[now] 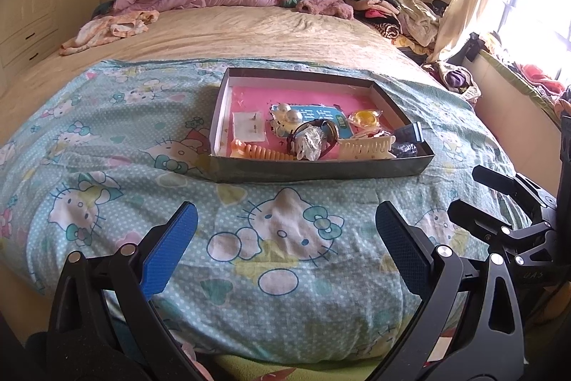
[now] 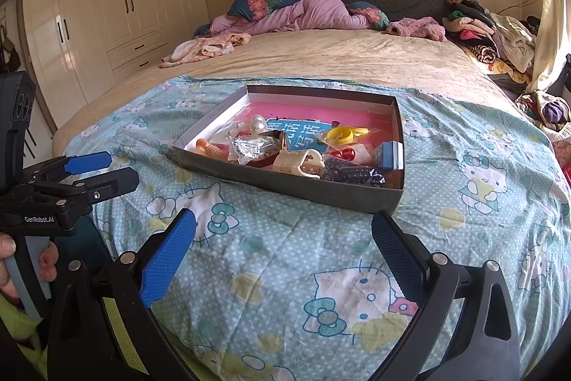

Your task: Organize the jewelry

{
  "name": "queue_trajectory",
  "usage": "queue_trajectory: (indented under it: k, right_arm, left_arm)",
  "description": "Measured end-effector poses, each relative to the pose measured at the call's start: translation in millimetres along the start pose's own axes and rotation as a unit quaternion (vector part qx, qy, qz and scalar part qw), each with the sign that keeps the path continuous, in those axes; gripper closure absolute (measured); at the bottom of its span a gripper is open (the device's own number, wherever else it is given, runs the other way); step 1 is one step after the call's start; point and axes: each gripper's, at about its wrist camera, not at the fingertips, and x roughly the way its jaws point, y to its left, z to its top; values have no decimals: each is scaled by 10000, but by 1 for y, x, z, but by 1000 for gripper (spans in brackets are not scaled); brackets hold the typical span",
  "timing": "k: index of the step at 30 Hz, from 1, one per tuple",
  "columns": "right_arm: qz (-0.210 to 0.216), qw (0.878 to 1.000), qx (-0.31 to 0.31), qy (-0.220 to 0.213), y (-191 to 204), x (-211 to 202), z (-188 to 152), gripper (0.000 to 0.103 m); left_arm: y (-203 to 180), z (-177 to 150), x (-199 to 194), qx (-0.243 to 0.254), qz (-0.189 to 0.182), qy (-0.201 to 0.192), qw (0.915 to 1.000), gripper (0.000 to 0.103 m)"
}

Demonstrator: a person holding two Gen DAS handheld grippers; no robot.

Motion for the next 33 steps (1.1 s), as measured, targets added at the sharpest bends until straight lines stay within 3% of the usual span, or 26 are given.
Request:
queue_trajectory:
  k: [13, 16, 21, 27, 30, 33]
  right_arm:
    - [-132, 9998, 169, 10, -13, -3, 1, 5]
    - [-318, 9989, 354, 31, -29, -1, 0, 5]
    - [-792, 9937, 785, 97, -73, 4, -1, 5]
    - [-1736, 9711, 1637, 63, -169, 7, -4, 5]
    - [-2426, 9513, 1897, 151, -232, 15, -6, 5]
    - [-2845, 9304, 2290, 309, -296, 26, -9, 5]
  left_arm:
    - [0, 1, 12, 13, 226, 184, 9996, 10]
    - [8, 2, 17, -129, 240, 239, 9993, 10]
    - [23, 3, 27, -285, 643, 345, 9969, 10]
    - [86, 23, 43, -777, 1326, 342, 9875, 10]
    - [141, 40, 59, -1162, 1882, 327, 9747, 10]
    - [197, 59, 82, -1373, 2376, 418, 9607, 10]
